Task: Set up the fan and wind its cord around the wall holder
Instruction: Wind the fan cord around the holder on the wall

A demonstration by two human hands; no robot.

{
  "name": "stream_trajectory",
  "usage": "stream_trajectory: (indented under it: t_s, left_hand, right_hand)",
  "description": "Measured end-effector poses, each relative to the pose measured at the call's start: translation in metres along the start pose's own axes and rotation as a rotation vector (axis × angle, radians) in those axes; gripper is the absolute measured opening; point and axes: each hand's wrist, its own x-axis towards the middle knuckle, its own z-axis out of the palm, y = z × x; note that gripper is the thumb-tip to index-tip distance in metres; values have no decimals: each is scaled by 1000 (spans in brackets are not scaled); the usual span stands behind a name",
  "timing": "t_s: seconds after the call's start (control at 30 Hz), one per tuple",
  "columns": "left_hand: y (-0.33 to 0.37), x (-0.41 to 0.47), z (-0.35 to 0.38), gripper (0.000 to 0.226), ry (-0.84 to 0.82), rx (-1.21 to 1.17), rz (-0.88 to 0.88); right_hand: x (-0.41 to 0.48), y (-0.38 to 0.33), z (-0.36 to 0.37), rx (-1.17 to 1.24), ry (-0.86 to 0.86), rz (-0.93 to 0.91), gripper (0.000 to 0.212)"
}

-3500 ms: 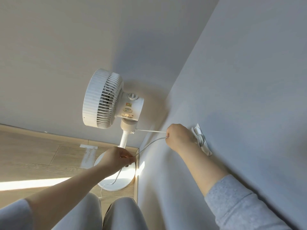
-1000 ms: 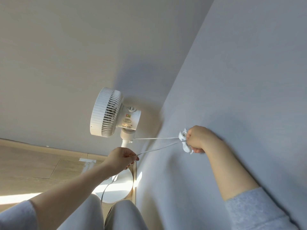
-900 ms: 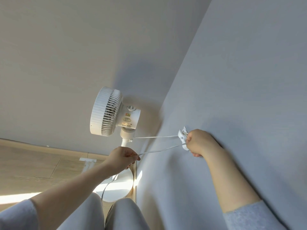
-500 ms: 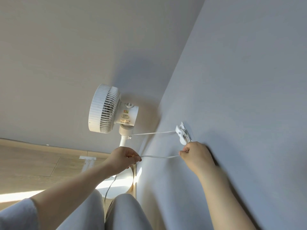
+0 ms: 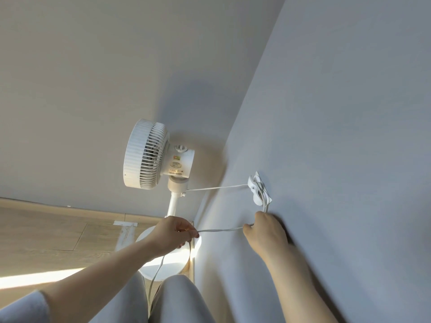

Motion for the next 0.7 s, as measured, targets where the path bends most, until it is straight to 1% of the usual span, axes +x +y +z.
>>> stream_trajectory:
  t_s: [0.1, 0.23, 0.37, 0.53, 0.7]
  left_hand:
    - [3, 1, 2, 15, 8, -34, -14]
    - [5, 2, 2, 16, 2, -24, -33]
    - [3, 1, 1, 16, 20, -11, -41]
    - [4, 5, -1, 15, 49, -7, -42]
    - [3, 6, -2, 15, 54, 27, -52]
  right_hand:
    - [1, -5, 7, -14, 14, 29, 31]
    - [6, -9, 11, 10, 64, 82, 30]
    - [9, -15, 12, 78, 115, 161, 33]
    - [10, -14, 19, 256, 101, 248, 35]
    - [15, -13, 29, 328, 52, 248, 33]
